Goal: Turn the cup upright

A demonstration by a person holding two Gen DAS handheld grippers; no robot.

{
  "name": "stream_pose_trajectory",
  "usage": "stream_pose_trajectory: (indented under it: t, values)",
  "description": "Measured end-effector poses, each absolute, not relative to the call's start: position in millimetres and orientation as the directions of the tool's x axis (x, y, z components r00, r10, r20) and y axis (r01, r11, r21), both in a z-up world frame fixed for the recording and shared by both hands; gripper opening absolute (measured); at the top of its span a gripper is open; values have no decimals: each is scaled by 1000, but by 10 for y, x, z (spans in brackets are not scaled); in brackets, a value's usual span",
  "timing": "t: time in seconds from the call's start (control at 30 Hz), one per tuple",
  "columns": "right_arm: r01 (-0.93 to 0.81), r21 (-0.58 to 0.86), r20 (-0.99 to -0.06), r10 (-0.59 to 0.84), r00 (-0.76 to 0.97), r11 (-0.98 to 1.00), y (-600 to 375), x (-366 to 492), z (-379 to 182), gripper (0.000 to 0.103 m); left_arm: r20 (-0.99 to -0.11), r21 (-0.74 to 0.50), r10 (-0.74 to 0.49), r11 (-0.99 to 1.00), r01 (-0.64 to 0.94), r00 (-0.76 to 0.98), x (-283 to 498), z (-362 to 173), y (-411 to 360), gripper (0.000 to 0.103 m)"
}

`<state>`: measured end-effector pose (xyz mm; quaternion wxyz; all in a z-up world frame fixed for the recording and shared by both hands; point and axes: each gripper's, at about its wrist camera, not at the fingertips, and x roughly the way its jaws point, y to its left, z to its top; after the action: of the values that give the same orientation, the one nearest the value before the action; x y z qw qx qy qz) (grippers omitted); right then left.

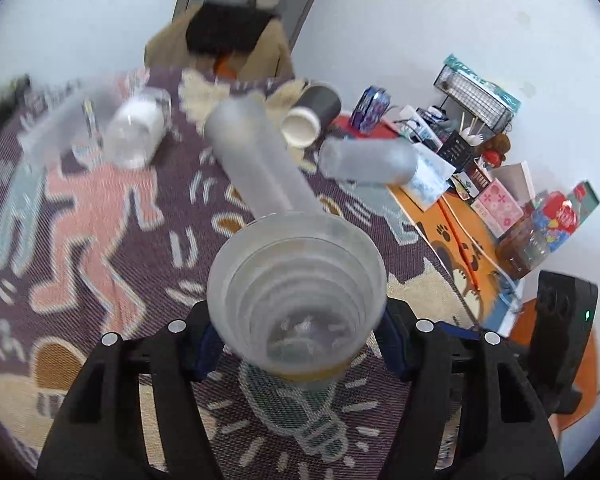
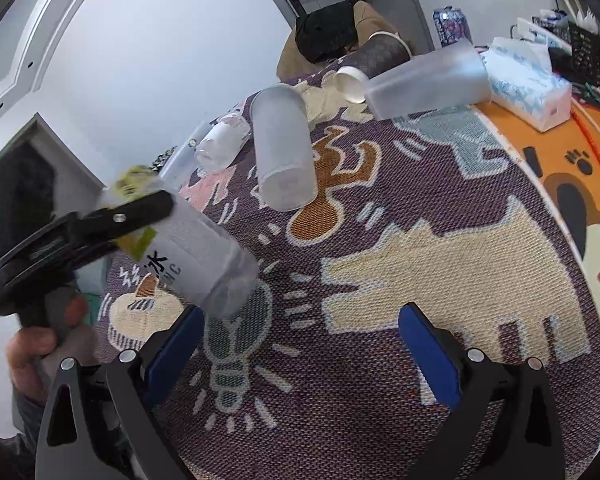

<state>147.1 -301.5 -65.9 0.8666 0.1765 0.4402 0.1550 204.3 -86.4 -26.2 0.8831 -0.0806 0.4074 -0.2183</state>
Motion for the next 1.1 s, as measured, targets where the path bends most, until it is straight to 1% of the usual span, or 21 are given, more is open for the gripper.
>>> stream_pose_trajectory:
  t: [0.13,0.3,0.4,0.57,0.6,0.63,0.67,0.7,0.93,1.1]
  values:
    - [-112,394,-720,382,580,912,-2994,1449,-647,96,-675,-214,-398,911,352,621,1902,-128,-964,63]
    - [-110,361,-730,353,585,926,-2985,1419,-670,96,-703,-102,-326,926,365,632,1816,-114,-1089,63]
    - [-106,354,-733,346,585,929,-2989,1399,-692,96,-724,-68,-303,925,373,620,1784,-168,-1133,63]
    - [-107,345,-736,339,585,933,-2984,1342,-716,96,-762,-65,-285,927,370,581,1764,-271,-1162,63]
    - [-106,343,-736,338,587,933,-2986,1332,-721,96,-766,-71,-284,929,363,577,1770,-290,-1165,68]
    - [-106,343,-736,337,588,933,-2986,1324,-725,96,-766,-84,-289,931,356,574,1782,-299,-1150,75]
    - [-105,343,-735,336,588,933,-2988,1314,-731,96,-759,-96,-296,932,350,580,1774,-289,-1134,88]
    - [-103,343,-735,335,589,934,-2987,1303,-733,96,-748,-103,-301,933,343,591,1763,-269,-1119,96]
    - [-107,341,-716,332,615,934,-2951,1235,-678,96,-706,-154,-345,927,342,619,1634,-111,-1064,97]
    - [-124,320,-696,322,642,939,-2849,1186,-570,96,-666,-165,-355,928,335,656,1512,-12,-980,97]
